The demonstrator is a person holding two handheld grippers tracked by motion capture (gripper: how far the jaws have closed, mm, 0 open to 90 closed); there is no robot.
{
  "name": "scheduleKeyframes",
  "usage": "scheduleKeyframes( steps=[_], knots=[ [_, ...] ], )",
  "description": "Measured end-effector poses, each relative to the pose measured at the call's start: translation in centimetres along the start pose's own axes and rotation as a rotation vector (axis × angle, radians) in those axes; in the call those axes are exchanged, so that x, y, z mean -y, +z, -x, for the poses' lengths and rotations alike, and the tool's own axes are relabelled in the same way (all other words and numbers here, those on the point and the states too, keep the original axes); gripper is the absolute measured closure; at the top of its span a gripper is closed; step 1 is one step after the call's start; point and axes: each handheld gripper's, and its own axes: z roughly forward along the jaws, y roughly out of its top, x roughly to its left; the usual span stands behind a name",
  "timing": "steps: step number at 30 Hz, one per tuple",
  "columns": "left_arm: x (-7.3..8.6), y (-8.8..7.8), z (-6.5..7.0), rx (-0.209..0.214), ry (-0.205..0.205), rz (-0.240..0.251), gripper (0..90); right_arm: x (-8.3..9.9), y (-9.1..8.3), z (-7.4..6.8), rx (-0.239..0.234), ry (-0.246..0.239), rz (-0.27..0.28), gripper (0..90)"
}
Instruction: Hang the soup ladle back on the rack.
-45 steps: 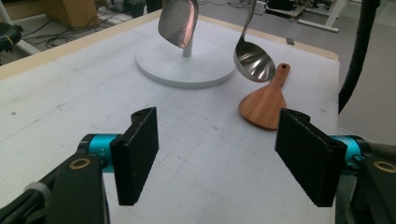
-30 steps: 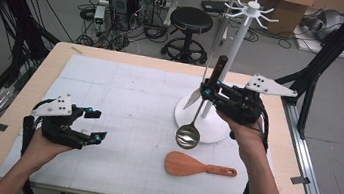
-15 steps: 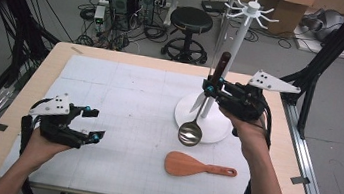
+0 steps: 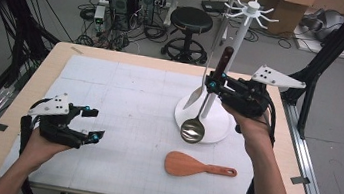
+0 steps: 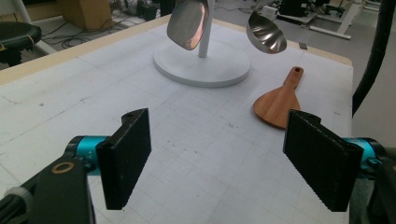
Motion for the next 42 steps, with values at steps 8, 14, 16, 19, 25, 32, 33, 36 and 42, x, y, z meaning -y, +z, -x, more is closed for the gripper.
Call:
scheduleKeyframes(
  steps=[8,14,16,19,25,32,33,36,42],
  knots=[
    [0.0,0.0,0.1,0.001,0.002,0.001,24.0,-0.9,0.0,0.1,0.003,-0.004,0.001,73.0],
    [-0.1,-0.1,0.2,-0.005,0.006,0.002,24.0,-1.9,-0.2,0.2,0.012,-0.008,-0.001,73.0],
    [-0.1,-0.1,0.2,-0.004,0.005,0.001,24.0,-2.3,-0.2,0.4,0.021,-0.01,-0.002,73.0],
    [-0.1,-0.1,0.2,-0.004,0.006,0.001,23.8,-2.9,-0.2,0.7,0.031,-0.007,-0.001,73.0],
    [-0.1,-0.1,0.2,-0.005,0.006,0.001,23.7,-4.1,-0.2,1.3,0.056,-0.009,0.002,73.0],
    [-0.2,-0.2,0.3,-0.01,0.012,0.009,23.8,-4.7,-0.2,1.7,0.086,-0.01,-0.01,73.0],
    [-0.2,-0.2,0.3,-0.01,0.01,0.013,23.8,-4.7,-0.3,1.9,0.091,-0.009,-0.011,73.0],
    [-0.3,-0.3,0.3,-0.01,0.012,0.013,23.8,-4.8,-0.3,2.1,0.101,-0.001,-0.014,73.0],
    [-0.3,-0.2,0.3,-0.009,0.012,0.008,23.8,-5.3,-0.3,2.2,0.109,-0.009,-0.02,73.0]
  ],
)
